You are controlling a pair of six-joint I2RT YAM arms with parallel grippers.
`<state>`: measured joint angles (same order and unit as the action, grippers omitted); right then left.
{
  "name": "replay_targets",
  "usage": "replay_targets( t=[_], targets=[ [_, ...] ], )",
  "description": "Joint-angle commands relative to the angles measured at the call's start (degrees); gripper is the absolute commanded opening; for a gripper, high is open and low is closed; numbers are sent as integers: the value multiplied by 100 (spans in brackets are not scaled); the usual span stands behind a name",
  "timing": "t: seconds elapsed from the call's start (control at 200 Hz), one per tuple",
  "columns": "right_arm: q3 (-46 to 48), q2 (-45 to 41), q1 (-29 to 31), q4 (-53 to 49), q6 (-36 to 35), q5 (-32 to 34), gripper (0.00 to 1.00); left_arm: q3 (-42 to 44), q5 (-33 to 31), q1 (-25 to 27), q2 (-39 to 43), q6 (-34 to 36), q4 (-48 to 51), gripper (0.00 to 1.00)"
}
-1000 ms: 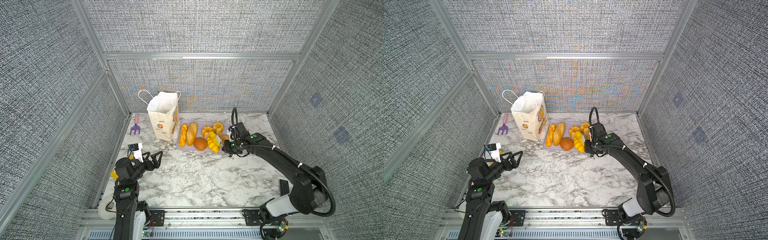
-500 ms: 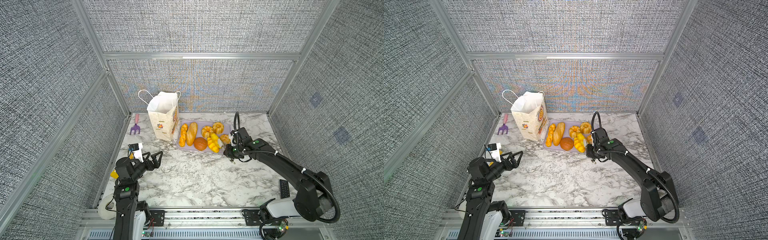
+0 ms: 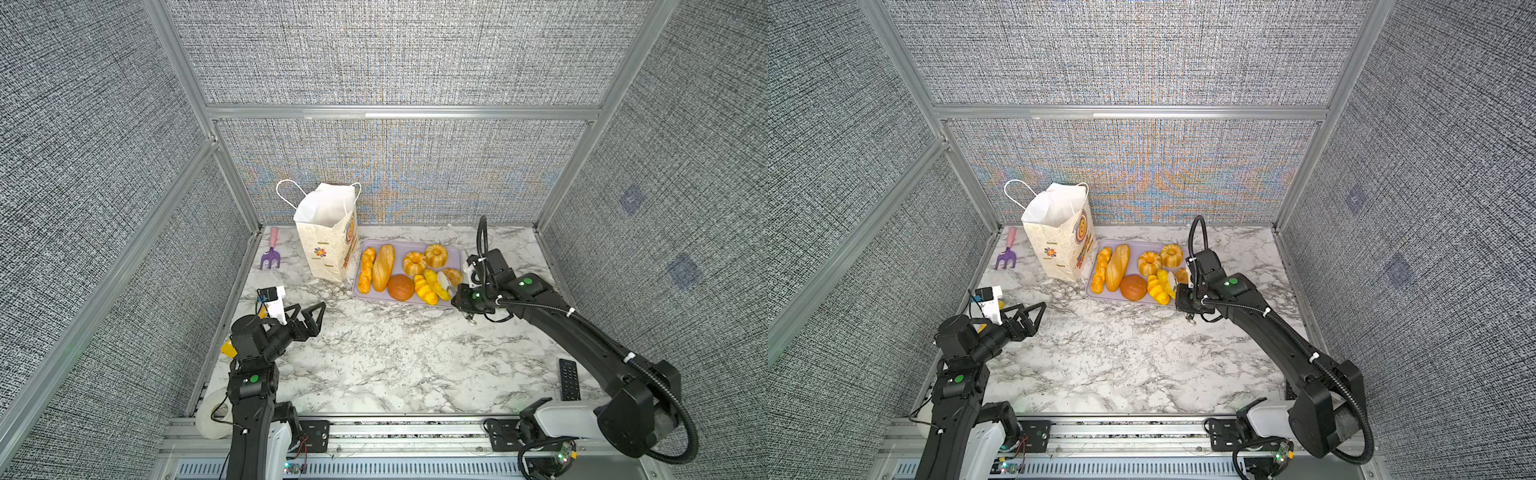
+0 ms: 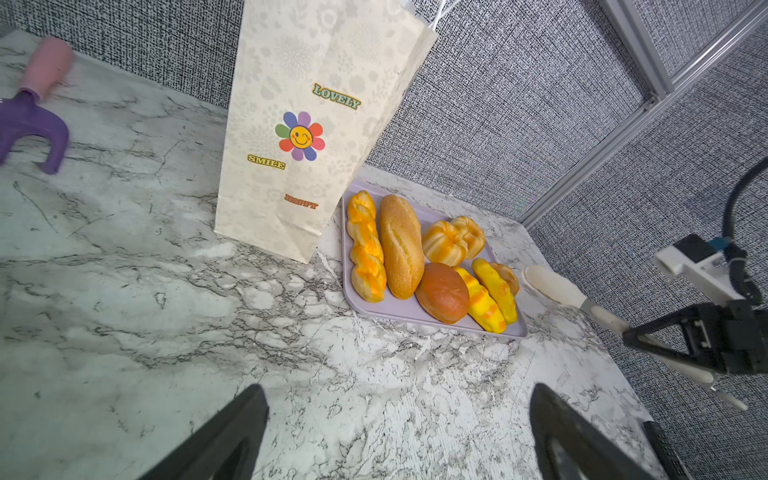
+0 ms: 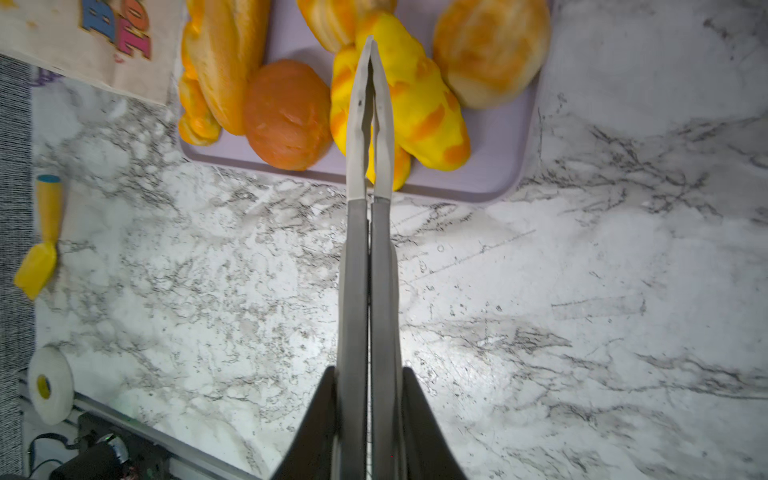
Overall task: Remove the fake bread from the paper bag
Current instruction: 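Push the breads together on the tray with the right tongs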
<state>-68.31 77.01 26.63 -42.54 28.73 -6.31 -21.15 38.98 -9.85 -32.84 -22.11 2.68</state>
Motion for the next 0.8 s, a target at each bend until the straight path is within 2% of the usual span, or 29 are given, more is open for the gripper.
replay_targets(
  t=[0.0,0.235,0.795],
  targets=[
    [-397,234,4,-94,-138,-99,10,3,-5,3,5,-13,-119,99],
    [-1401,1481,10,-394,-408,-46,9,2,-25,0,28,-13,-104,99],
    [-2590,3079,105,-639,-543,-68,7,1,-13,-4,0,-30,-134,99]
  ],
)
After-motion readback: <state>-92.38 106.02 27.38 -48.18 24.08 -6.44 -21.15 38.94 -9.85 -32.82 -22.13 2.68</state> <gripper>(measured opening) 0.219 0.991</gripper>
